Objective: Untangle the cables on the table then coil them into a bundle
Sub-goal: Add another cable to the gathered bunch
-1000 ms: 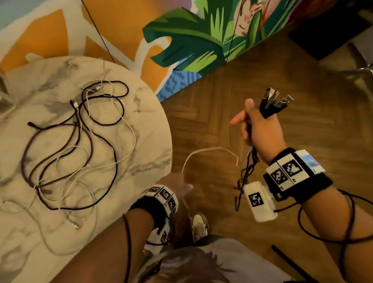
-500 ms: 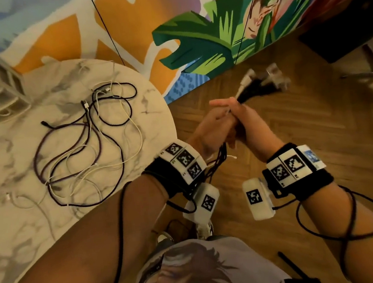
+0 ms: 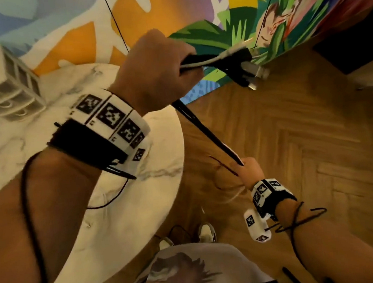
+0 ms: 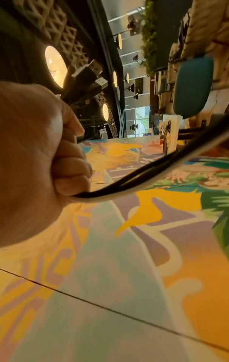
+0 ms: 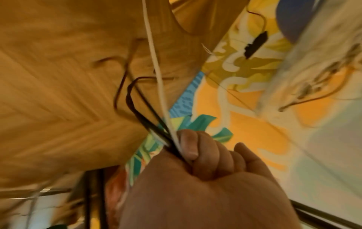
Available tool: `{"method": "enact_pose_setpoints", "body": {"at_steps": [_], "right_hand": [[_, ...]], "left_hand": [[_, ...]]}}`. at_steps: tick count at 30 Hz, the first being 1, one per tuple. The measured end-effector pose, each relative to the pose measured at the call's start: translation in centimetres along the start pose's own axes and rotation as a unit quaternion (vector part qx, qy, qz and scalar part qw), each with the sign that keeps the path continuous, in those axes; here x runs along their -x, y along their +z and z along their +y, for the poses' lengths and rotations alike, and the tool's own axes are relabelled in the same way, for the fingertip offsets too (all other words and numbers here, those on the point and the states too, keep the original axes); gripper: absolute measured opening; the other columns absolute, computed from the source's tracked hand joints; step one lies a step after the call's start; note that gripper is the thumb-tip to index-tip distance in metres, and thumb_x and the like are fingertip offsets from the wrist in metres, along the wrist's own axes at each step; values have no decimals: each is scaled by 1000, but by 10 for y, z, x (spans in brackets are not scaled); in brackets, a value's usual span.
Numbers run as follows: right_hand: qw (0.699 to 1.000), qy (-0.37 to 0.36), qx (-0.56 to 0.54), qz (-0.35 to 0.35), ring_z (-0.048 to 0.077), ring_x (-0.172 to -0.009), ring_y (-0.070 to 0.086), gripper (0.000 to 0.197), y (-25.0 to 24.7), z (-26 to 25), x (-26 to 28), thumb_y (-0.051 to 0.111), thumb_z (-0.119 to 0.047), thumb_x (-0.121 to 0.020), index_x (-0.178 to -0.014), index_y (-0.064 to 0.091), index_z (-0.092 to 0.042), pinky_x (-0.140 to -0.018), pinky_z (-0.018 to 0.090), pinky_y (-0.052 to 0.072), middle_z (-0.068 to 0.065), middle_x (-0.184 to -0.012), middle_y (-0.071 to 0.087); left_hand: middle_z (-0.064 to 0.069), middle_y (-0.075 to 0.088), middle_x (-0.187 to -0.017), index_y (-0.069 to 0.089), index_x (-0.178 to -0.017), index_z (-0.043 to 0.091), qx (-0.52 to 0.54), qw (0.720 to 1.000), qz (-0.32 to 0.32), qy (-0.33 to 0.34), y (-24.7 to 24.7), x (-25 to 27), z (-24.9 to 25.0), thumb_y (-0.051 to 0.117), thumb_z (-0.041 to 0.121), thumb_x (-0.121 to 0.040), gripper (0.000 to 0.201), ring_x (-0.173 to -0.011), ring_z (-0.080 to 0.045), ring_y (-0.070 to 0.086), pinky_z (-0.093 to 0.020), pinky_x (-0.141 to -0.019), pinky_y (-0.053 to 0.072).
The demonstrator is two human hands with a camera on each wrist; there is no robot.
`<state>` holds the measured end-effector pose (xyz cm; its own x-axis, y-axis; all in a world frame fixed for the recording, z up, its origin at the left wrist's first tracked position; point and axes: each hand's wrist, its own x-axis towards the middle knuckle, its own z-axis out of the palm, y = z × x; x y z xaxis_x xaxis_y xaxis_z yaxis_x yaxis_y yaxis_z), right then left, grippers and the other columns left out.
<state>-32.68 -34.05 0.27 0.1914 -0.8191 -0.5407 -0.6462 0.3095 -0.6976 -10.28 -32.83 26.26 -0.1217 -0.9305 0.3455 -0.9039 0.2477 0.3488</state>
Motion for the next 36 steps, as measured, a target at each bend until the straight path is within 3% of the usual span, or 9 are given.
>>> {"method": "enact_pose_setpoints", "body": {"at_steps": [4, 7, 11, 13, 20, 25, 30, 33, 36], "right_hand": [[997, 52, 48, -4, 15, -47, 41, 33, 4, 17, -13, 56, -25, -93, -60, 53, -19, -44, 25, 30, -1, -52, 46], [998, 67, -4, 16, 20, -47, 38, 41, 5, 10, -17, 56, -32, -91, -56, 45, -14, -49, 28, 30, 2, -52, 42], [996, 7, -84, -8, 18, -46, 35, 40, 6, -10, -5, 57, -27, -90, -54, 42, -19, -49, 32, 27, -1, -48, 38], [993, -31, -112, -20, 16, -45, 33, 42, 7, -25, 7, 56, -22, -90, -51, 41, -21, -49, 32, 24, -4, -45, 37], [977, -156, -138, -55, 1, -35, 35, 38, 11, -72, 45, 49, -12, -95, -58, 48, -19, -40, 17, 28, -11, -39, 43], [989, -100, -89, -62, 2, -32, 33, 47, 18, -43, 45, 52, 1, -89, -50, 34, -18, -42, 14, 26, -11, -33, 37], [999, 38, 2, 17, 14, -42, 34, 45, 10, 17, 13, 54, -19, -95, -53, 37, -16, -45, 26, 27, -2, -46, 36], [996, 66, 54, 7, 19, -53, 44, 40, 11, 32, -9, 51, -30, -96, -60, 49, -12, -51, 30, 33, 4, -58, 48], [975, 77, 203, -55, 25, -70, 57, 28, 11, 41, -22, 52, -34, -95, -89, 59, -8, -62, 32, 43, 11, -82, 61]], "left_hand": [[9, 32, -46, 59, -60, 15, -57, 994, 39, 79, 10, 10, -9, 48, 33, -89, 35, -37, -18, 29, -20, -45, 23], [10, 29, -47, 57, -58, 15, -40, 995, 46, 75, 37, 24, -8, 46, 36, -91, 41, -38, -14, 25, -16, -46, 13], [12, 33, -45, 59, -61, 12, 56, 994, -80, -54, 90, 48, -3, 46, 45, -93, 47, -39, -4, 31, -24, -43, 20], [9, 39, -49, 55, -61, 14, 92, 976, -136, -141, 117, 57, -1, 48, 49, -93, 48, -47, -14, 44, -30, -47, 26], [5, 62, -59, 63, -61, 18, 328, 860, -149, -361, 153, 61, 2, 68, 39, -82, 30, -59, -10, 60, -25, -58, 44], [4, 59, -59, 67, -74, 10, 328, 891, -16, -313, 125, 41, 3, 63, 26, -89, 23, -51, 0, 55, -16, -54, 41], [13, 41, -44, 56, -61, 19, 297, 914, 95, -258, 86, 20, -7, 62, 26, -90, 30, -39, 2, 42, -11, -45, 27], [14, 45, -48, 61, -67, 16, 296, 921, 90, -235, 84, 20, -4, 62, 25, -90, 25, -42, 2, 44, -10, -46, 30], [11, 47, -51, 63, -73, 10, 295, 930, 61, -213, 92, 27, -3, 60, 25, -91, 24, -43, 0, 43, -10, -46, 31]]}}
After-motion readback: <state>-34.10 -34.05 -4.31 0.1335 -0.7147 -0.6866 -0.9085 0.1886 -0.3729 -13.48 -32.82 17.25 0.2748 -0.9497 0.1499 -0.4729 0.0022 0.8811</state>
